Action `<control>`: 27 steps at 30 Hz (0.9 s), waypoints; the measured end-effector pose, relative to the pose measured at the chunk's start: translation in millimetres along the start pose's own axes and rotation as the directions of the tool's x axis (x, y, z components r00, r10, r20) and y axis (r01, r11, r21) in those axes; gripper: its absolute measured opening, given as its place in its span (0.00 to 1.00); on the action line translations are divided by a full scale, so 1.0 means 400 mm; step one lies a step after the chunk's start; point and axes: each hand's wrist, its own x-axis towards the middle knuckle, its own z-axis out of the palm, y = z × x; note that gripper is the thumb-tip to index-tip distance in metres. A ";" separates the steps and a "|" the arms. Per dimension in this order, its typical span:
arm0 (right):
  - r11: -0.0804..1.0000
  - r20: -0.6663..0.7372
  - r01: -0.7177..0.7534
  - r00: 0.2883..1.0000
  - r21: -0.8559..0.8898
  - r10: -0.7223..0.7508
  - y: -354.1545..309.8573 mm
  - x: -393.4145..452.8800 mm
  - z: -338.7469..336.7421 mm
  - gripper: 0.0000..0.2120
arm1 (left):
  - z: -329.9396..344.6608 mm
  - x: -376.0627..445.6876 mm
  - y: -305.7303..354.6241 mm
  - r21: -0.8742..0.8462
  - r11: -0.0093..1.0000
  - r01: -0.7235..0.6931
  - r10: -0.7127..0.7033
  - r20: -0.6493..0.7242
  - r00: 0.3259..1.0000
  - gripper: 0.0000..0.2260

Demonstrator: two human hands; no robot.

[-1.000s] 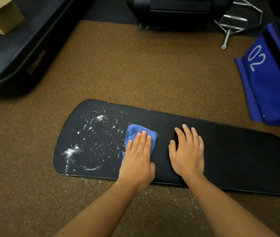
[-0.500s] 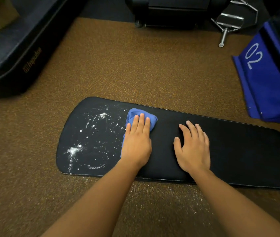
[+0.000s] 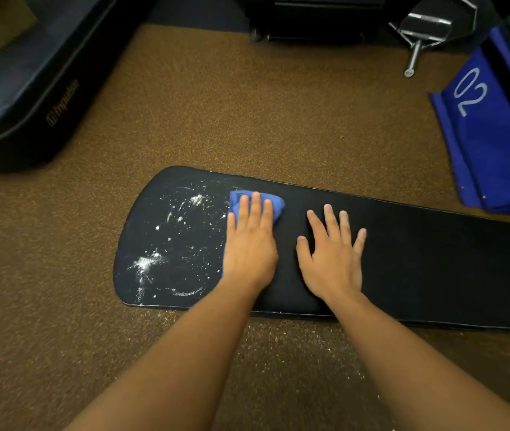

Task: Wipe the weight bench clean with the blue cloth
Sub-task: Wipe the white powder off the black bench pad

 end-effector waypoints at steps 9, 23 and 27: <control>0.999 0.010 -0.025 1.000 -0.041 0.026 -0.021 -0.003 0.006 0.27 | 0.048 -0.192 0.002 -0.011 1.000 0.015 -0.016 -0.048 0.999 0.29; 1.000 -0.023 -0.025 0.999 -0.010 0.024 -0.011 -0.001 0.007 0.25 | -0.005 0.088 0.003 0.013 1.000 -0.002 0.003 -0.039 0.999 0.28; 1.000 -0.044 -0.030 0.999 -0.010 0.029 -0.013 -0.001 0.009 0.26 | -0.005 0.033 -0.053 -0.045 0.995 0.085 -0.089 -0.088 0.992 0.27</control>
